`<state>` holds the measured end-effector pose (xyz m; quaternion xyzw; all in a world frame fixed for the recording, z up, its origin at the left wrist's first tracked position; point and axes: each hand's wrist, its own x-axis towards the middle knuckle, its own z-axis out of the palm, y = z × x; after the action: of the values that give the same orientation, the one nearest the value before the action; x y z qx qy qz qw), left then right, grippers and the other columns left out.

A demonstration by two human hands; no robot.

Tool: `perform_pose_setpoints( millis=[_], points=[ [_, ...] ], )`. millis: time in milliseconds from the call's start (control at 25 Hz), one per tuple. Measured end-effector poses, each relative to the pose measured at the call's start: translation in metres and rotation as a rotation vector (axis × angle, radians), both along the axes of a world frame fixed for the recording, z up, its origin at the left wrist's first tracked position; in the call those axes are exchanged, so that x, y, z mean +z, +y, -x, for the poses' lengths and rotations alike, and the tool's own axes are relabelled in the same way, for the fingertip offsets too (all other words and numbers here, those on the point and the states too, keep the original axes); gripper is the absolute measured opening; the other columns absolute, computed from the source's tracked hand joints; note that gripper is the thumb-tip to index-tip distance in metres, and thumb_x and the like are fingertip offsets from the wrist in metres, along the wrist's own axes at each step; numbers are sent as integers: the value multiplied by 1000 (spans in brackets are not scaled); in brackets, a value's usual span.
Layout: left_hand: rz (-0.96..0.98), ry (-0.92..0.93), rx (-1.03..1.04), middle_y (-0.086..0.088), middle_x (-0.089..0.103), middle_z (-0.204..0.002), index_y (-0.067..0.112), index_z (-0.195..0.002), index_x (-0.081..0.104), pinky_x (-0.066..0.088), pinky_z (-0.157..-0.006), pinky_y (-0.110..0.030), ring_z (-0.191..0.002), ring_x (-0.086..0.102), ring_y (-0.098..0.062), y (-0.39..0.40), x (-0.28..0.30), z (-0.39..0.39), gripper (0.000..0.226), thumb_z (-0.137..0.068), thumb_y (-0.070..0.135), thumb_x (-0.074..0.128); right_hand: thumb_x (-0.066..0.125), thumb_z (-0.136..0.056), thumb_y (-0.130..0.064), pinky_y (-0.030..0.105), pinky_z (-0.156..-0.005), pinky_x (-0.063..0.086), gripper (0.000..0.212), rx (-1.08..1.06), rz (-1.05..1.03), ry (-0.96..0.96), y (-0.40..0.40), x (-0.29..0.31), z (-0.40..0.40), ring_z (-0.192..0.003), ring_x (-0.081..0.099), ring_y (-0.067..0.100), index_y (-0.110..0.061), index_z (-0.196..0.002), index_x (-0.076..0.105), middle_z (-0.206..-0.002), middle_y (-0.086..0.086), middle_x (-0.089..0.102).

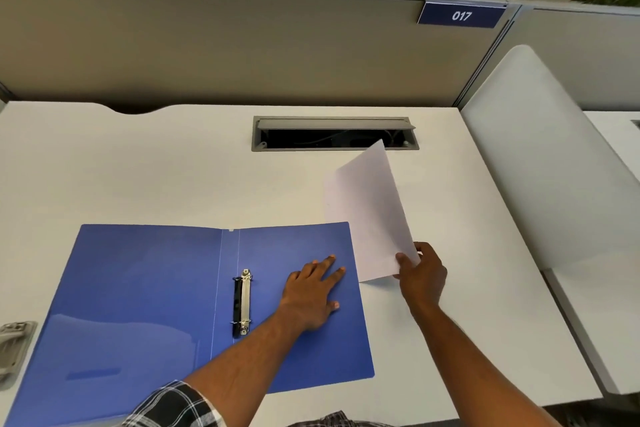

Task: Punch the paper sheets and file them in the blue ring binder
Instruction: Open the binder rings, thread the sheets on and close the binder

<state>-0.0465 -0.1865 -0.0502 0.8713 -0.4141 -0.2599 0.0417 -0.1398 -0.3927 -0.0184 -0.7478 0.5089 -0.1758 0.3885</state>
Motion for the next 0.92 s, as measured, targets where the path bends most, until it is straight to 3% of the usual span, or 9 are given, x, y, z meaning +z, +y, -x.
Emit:
perform_pose_setpoints(
  millis=[160, 280, 400, 480, 560, 600, 680, 760, 920],
  points=[
    [4, 56, 2, 14, -13, -163, 41, -155, 1, 15, -120, -45, -152, -1, -21, 3, 1, -7, 74, -96, 50, 45, 73, -91, -13, 49, -71, 65, 27, -151, 73, -140, -2, 23, 16, -84, 71, 36, -7, -117, 67, -108, 17, 73],
    [102, 181, 67, 11, -5, -165, 34, -156, 15, 17, -122, -42, -153, 1, -20, 4, 3, -11, 68, -97, 47, 47, 75, -90, -14, 42, -70, 65, 29, -214, 98, -265, -5, 44, 23, -85, 70, 35, -6, -116, 66, -107, 16, 72],
    [469, 604, 487, 7, 32, -158, 29, -147, 40, 30, -117, -37, -146, 30, -18, 2, 22, -15, 50, -100, 41, 47, 77, -88, -13, 37, -68, 64, 32, -173, -23, -365, 4, 53, 21, -86, 69, 32, -5, -117, 64, -107, 10, 67],
    [760, 971, 868, 7, 61, -135, 29, -131, 59, 44, -108, -38, -127, 55, -16, 7, 44, -27, 41, -99, 49, 44, 78, -88, -13, 32, -64, 64, 34, -79, -164, -390, 23, 48, 20, -87, 69, 28, -4, -118, 63, -107, 8, 66],
    [915, 1203, 1073, -1, 73, -115, 19, -118, 67, 53, -95, -40, -105, 67, -18, 17, 55, -42, 43, -101, 49, 42, 76, -89, -12, 29, -63, 64, 31, -6, -291, -368, 41, 35, 25, -90, 69, 25, -4, -116, 63, -106, 7, 67],
    [888, 1176, 1084, -6, 74, -110, 14, -111, 69, 56, -90, -42, -96, 69, -20, 22, 58, -44, 37, -102, 41, 46, 75, -90, -13, 32, -66, 65, 30, 15, -339, -340, 47, 25, 30, -92, 69, 26, -5, -116, 63, -106, 7, 68],
    [740, 919, 1096, -12, 75, -103, 9, -93, 71, 58, -88, -47, -87, 68, -23, 47, 55, -38, 20, -99, 20, 55, 73, -93, -20, 41, -74, 65, 27, 59, -412, -256, 65, 4, 39, -95, 70, 27, -8, -116, 65, -108, 7, 70],
    [635, 780, 1150, -12, 75, -93, 9, -77, 68, 58, -86, -49, -81, 67, -23, 65, 37, -25, 19, -94, 12, 60, 73, -92, -27, 45, -77, 65, 24, 73, -390, -117, 74, -15, 48, -93, 71, 26, -12, -111, 70, -106, 6, 73],
    [520, 670, 1217, -12, 67, -77, 7, -71, 62, 49, -61, -30, -65, 55, -19, 74, 8, 0, 19, -87, 15, 67, 82, -83, -28, 43, -78, 62, 21, 91, -155, 126, 84, -23, 62, -80, 70, 18, -21, -101, 74, -87, -4, 74]
  ],
)
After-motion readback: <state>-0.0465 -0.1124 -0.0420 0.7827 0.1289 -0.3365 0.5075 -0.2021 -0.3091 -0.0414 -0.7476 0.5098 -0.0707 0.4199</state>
